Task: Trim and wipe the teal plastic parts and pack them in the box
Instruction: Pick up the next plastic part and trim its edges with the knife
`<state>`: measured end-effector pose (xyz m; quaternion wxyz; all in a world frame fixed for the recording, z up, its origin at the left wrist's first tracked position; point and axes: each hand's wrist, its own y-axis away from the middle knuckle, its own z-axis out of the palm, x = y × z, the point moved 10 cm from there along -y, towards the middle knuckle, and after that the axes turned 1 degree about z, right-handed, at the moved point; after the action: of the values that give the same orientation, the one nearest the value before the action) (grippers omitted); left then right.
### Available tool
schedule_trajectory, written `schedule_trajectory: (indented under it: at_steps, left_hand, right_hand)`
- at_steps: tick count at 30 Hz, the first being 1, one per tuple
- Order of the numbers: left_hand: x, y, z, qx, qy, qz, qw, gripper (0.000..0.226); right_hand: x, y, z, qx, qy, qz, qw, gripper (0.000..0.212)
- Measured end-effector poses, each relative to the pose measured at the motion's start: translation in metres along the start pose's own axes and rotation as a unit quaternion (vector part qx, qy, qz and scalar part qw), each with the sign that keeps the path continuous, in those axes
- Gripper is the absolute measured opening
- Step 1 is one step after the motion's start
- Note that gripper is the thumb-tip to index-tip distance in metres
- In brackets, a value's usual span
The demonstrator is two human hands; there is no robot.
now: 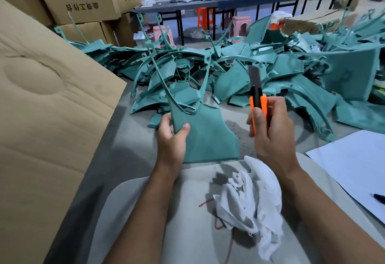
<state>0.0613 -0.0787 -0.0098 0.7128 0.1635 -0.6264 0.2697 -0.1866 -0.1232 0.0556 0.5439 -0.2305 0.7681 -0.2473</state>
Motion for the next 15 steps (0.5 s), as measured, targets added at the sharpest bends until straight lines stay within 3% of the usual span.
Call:
schedule_trajectory:
  at_steps: [6, 12, 15]
  left_hand:
    - [0.000, 0.002, 0.006, -0.020, 0.025, -0.005, 0.999, 0.044]
    - [0.007, 0.004, 0.008, -0.036, 0.046, 0.028, 0.998, 0.051]
    - [0.013, 0.004, 0.002, -0.001, -0.012, 0.064, 0.998, 0.055]
  right_hand:
    - [-0.001, 0.008, 0.026, -0.114, -0.052, 0.025, 0.992, 0.030]
    - [0.032, 0.013, 0.038, -0.149, -0.131, 0.185, 0.963, 0.021]
    - [0.044, 0.017, 0.037, -0.110, -0.194, 0.247, 0.943, 0.012]
